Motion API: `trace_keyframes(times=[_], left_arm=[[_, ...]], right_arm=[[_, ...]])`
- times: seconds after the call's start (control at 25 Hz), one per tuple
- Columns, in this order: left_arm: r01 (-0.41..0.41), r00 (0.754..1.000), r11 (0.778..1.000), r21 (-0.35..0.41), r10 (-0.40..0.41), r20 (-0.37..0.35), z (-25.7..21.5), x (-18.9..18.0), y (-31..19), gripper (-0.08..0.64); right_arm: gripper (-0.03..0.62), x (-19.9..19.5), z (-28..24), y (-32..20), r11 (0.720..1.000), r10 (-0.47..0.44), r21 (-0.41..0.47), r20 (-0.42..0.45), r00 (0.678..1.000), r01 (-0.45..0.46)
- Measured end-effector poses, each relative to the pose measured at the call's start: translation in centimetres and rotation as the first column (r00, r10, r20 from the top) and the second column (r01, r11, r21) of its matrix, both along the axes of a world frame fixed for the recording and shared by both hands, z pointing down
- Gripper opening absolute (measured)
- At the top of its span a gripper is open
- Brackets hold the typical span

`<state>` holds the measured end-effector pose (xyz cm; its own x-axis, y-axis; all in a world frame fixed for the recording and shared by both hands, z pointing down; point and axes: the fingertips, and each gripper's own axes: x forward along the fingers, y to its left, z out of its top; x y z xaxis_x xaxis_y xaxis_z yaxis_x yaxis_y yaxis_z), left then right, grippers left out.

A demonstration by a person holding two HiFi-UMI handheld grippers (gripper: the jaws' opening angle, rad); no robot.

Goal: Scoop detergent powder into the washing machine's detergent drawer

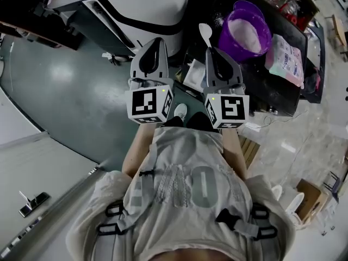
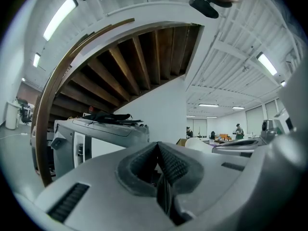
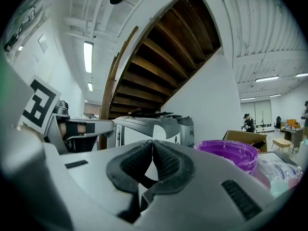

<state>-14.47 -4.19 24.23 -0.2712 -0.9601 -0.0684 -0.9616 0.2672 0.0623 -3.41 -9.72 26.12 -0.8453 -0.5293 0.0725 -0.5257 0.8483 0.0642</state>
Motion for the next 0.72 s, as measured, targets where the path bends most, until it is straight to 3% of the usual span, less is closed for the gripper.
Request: trace_keyframes(times=[0.36, 0.72], left_arm=[[-0.034, 0.999, 0.999, -0.017, 0.033, -0.014, 0.9, 1.0, -2.0, 0.020], [-0.071, 0.998, 0.996, -0.052, 0.071, -0.001, 1.1, 4.4, -3.5, 0.020]], right_arm=[[0.009, -0.5, 0.9, -1.5, 1.000, 0.001, -0.020, -0.013, 1.000, -0.001], [0.009, 3.1, 0.1, -2.9, 0.999, 0.049, -0.009, 0.006, 0.999, -0.049]])
